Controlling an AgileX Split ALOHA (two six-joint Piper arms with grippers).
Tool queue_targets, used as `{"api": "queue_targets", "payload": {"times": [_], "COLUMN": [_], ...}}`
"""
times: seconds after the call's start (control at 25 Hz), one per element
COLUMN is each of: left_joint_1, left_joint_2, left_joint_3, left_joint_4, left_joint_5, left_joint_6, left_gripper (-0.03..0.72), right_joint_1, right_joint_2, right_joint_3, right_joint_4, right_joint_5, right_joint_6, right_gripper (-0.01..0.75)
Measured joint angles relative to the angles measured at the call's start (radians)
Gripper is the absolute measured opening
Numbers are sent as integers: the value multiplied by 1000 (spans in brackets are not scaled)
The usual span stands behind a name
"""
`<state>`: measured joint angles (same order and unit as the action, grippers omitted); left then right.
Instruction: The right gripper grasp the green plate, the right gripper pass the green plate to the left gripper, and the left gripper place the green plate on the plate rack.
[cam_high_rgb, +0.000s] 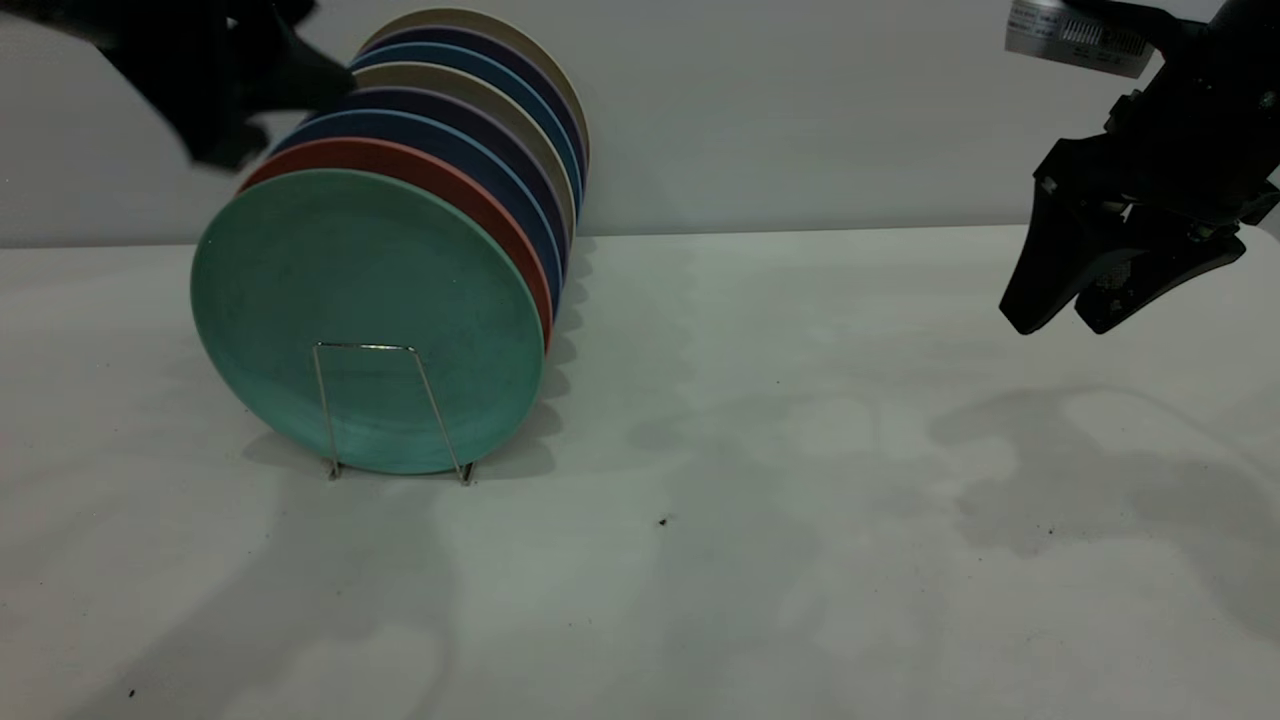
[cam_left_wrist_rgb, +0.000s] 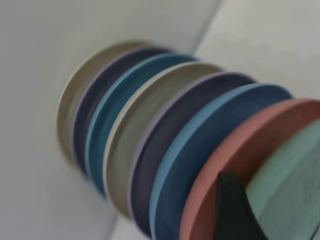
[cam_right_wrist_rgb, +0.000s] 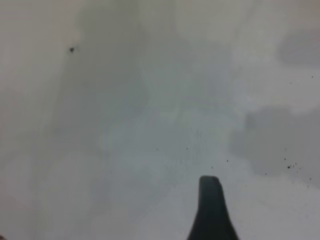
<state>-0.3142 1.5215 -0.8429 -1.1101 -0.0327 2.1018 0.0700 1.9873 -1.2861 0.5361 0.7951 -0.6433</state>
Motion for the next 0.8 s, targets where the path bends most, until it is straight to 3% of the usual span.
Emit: {"api": "queue_targets", "payload": {"times": [0.16, 0.32, 0.44, 0.8], "left_joint_1": [0, 0, 0, 0], "left_joint_2": [0, 0, 0, 0], "left_joint_3": [0, 0, 0, 0], "left_joint_4": [411, 664, 708, 795], "left_joint_5": [191, 361, 402, 486], "left_joint_6": [0, -7, -49, -349], "left_gripper": [363, 253, 212, 210], "right_joint_1": [0, 0, 0, 0], "right_joint_2": [0, 0, 0, 0], "right_joint_3": [0, 0, 0, 0], "right_joint_4": [0, 0, 0, 0], "right_joint_5": [0, 0, 0, 0], "right_joint_6": [1, 2, 2, 9], "right_gripper": [573, 573, 573, 573]}}
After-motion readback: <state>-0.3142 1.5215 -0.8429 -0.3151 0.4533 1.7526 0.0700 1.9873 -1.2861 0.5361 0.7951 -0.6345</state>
